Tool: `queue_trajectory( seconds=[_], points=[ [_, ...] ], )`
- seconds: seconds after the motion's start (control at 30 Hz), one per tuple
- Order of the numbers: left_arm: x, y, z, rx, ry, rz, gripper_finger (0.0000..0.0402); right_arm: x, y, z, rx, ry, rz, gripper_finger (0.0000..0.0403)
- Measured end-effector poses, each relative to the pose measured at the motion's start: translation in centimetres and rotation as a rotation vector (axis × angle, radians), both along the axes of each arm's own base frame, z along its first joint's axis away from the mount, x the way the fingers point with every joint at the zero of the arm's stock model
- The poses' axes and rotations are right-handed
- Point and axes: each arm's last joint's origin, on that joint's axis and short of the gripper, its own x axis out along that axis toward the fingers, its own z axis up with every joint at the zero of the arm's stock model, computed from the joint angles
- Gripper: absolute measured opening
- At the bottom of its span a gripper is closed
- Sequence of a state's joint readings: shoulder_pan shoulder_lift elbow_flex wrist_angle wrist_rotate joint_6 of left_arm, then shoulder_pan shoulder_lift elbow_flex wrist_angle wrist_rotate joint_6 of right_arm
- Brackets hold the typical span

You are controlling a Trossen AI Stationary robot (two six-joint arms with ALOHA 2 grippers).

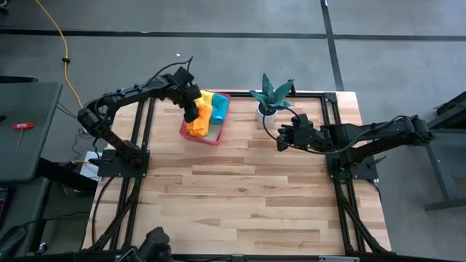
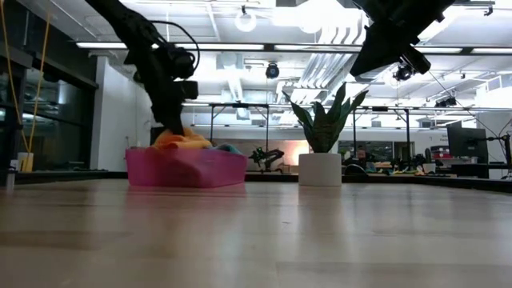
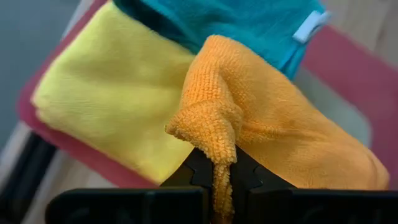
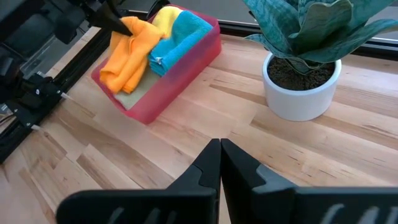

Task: Fold microfiber towels
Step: Put the folded orange microfiber cloth into the red bin

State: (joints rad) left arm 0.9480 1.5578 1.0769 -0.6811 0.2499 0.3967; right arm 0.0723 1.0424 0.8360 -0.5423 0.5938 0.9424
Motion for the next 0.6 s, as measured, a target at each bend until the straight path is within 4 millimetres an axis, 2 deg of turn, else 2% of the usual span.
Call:
queue_trajectory(
  seconds=[0.27, 0.6],
  points=[
    [-0.1, 0.0, 0.0, 0.055, 0.056, -0.050, 0.0011, 0.0, 0.0, 0.0, 0.000, 0.000, 0.000, 0.0000],
    [1.2, -0.4, 0.2, 0.086, 0.023, -0.061, 0.0108, 0.0, 0.0, 0.0, 0.000, 0.000, 0.000, 0.0000]
  ],
)
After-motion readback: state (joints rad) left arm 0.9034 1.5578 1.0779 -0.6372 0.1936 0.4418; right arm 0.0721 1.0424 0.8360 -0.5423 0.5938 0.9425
